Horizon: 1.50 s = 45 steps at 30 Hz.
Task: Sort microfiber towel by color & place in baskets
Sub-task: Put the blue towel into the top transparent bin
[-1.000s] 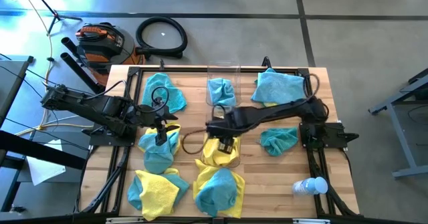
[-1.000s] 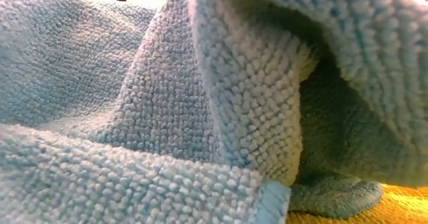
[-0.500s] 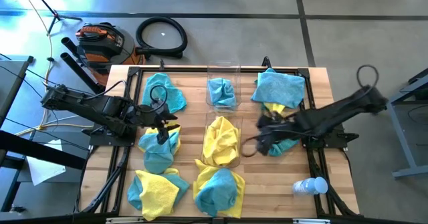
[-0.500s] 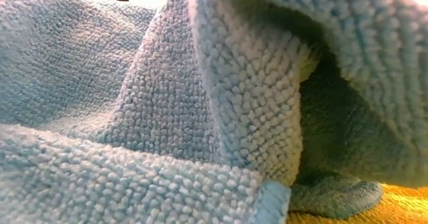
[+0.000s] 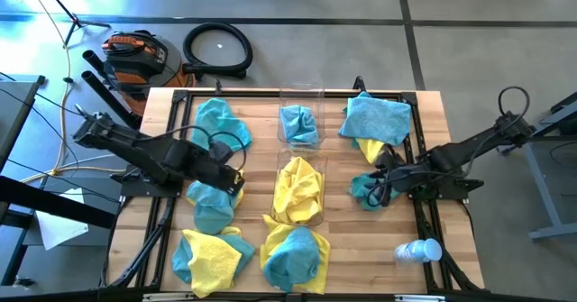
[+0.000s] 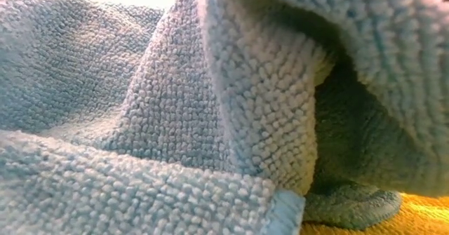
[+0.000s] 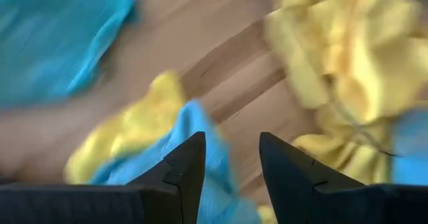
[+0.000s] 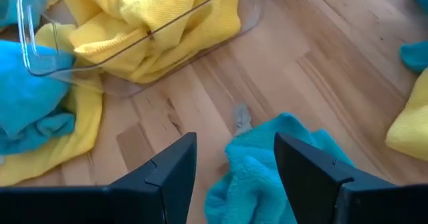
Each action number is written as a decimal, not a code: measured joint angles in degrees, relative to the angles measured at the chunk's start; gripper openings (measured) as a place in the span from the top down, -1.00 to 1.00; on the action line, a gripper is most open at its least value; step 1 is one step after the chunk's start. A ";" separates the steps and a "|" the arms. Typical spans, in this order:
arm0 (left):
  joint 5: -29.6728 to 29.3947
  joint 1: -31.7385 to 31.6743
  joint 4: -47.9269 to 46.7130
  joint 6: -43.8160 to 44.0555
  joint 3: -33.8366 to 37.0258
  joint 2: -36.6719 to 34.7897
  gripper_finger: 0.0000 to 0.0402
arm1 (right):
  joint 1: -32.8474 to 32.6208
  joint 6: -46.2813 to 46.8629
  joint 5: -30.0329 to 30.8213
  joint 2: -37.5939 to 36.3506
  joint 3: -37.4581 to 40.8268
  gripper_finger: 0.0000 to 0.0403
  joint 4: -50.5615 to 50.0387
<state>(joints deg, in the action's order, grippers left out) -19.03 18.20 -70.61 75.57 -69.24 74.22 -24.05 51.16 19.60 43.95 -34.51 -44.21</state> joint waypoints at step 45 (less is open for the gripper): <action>3.15 2.62 -7.49 19.99 -1.46 6.29 1.00 | 0.02 -11.79 1.85 -1.30 0.54 0.02 0.35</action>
<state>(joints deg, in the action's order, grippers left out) -15.87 20.82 -78.10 95.56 -70.70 80.51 -24.03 39.38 21.45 42.65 -33.98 -43.85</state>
